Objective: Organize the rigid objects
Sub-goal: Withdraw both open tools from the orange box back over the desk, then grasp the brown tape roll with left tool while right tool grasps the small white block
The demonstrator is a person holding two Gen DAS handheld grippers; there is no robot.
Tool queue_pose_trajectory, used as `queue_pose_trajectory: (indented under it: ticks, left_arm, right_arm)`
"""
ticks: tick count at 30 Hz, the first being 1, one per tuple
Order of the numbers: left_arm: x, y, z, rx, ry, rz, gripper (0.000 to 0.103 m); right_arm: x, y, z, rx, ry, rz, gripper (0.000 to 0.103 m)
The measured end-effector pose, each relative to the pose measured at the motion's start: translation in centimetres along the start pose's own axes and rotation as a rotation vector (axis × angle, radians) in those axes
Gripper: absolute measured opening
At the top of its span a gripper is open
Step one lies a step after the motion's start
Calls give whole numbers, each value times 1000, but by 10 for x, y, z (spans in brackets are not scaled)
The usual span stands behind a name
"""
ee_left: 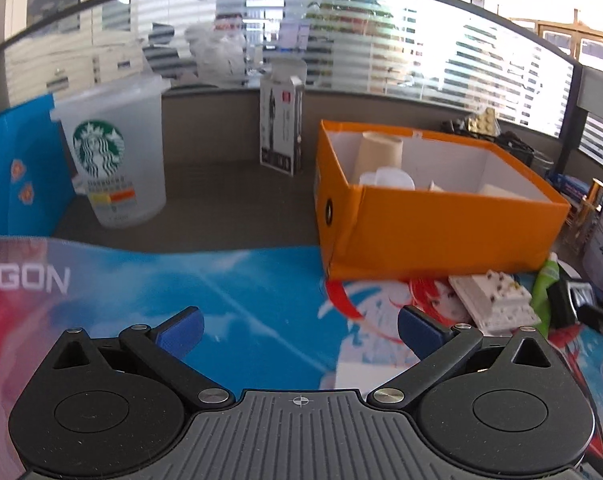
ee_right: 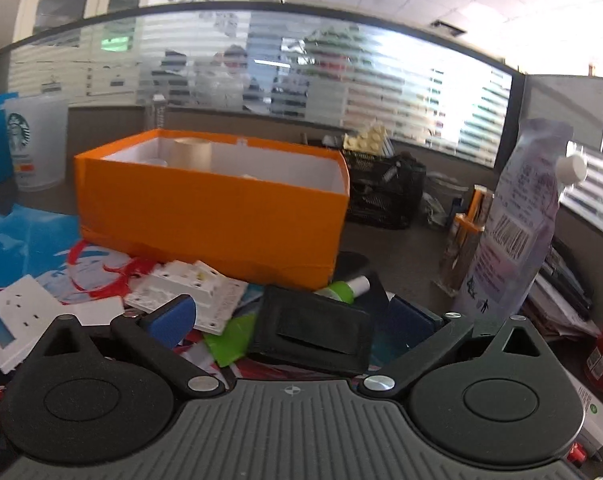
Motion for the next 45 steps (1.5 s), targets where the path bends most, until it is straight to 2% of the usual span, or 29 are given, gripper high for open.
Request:
queue_pose_trajectory:
  ticks: [3,6,11,15,20,23,25,26,28,30,35,38,41,43,45]
  left_arm:
    - [9,1,-3,-15,16,-14,103]
    - [14,3,-10,-21,-11,-31,103]
    - [20,5,-8,16,-25,-59,103]
    - [33,3,2,31,25,-70,103]
    - [45,-3,5,50,35,-75,103]
    - [49,-14,6,44,54,-54,103]
    - [57,-17,8,43,70,-65,103]
    - [61,-18,9,42,76,-72,103]
    - [69,-18,10,35,85,-82,103]
    - [75,-17,10,28,92,-89,103]
    - [90,-10,10,42,74,-131,103]
    - [92,-7,10,24,86,-119,103]
    - [92,-7,9,17,80,-106,103]
    - [91,-6,6,3,65,-99,103]
    - [91,-6,4,-5,59,-89,103]
  right_arm:
    - [6,9,5,-26,22,-38,103]
    - [15,24,16,-44,90,-87,103]
    - [25,49,31,-112,216,-172,103]
    - [31,57,32,-130,265,-197,103]
    - [31,55,26,-86,204,-183,100]
    - [18,36,21,-44,153,-99,101]
    - [8,20,3,-89,96,-50,102]
    - [6,13,-12,-145,64,-39,102]
    - [7,4,-43,-273,8,-44,101]
    - [12,3,-68,-345,-35,-64,101]
    - [18,15,-98,-393,-96,-93,101]
    - [17,23,-107,-444,-113,-103,100]
    - [14,29,-114,-450,-155,-107,89]
    - [12,31,-120,-483,-170,-106,81]
    - [13,32,-123,-486,-188,-104,80]
Point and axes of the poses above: each gripper's, at about its wrist camera, not at the fingertips, and y roughly the way its jaws point, z to its right, x to its underside, the point moved 7 cm from there along y, roughly the way its jaws point, and after that the axes turned 2 degrees about -y, right-handed, at the moved point
